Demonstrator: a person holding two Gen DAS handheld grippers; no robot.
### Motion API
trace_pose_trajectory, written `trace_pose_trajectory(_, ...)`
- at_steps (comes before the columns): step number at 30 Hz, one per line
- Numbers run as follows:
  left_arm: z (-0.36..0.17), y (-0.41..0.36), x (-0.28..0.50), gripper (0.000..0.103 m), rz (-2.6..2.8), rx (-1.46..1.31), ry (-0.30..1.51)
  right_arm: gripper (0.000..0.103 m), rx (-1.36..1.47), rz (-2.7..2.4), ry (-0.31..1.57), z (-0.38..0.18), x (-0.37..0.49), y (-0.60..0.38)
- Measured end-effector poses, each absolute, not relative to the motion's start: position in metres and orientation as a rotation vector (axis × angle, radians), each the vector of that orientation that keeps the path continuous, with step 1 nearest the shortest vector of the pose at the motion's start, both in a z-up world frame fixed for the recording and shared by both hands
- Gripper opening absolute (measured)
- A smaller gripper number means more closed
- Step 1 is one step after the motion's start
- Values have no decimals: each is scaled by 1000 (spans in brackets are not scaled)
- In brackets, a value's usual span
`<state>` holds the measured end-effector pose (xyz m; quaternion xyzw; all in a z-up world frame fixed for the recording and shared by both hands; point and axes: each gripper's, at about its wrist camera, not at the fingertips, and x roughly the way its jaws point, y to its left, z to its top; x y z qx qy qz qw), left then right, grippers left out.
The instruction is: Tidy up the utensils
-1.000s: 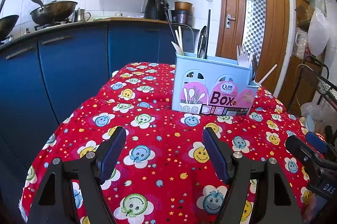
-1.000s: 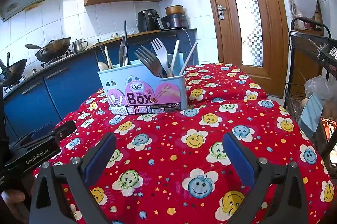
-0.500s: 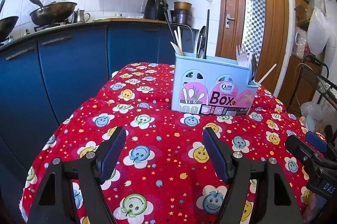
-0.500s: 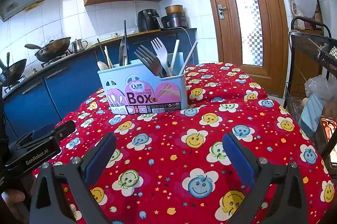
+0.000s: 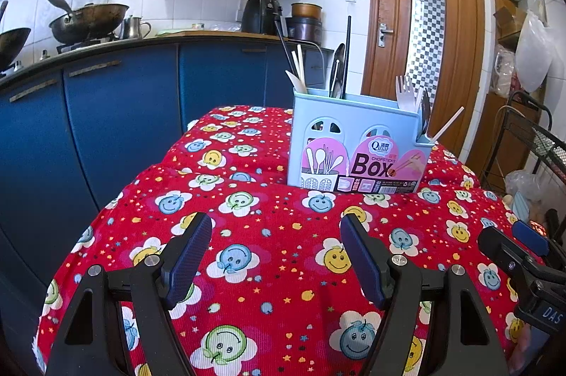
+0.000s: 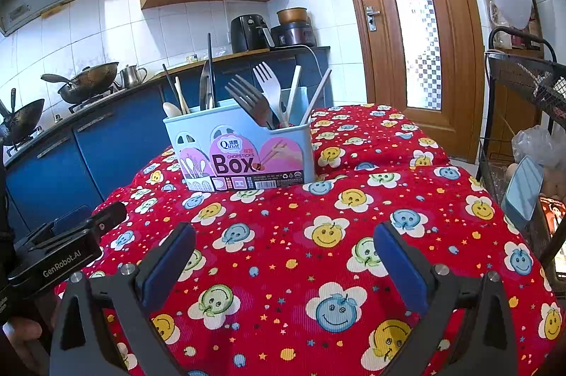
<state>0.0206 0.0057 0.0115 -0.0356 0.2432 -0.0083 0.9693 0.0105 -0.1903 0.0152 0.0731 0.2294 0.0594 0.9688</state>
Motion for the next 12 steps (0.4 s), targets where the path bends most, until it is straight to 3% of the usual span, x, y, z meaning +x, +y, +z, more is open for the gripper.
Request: trace_pose_trajectory(12, 12, 6, 20, 77, -18, -75, 490, 103, 148, 120, 465, 15, 11, -190)
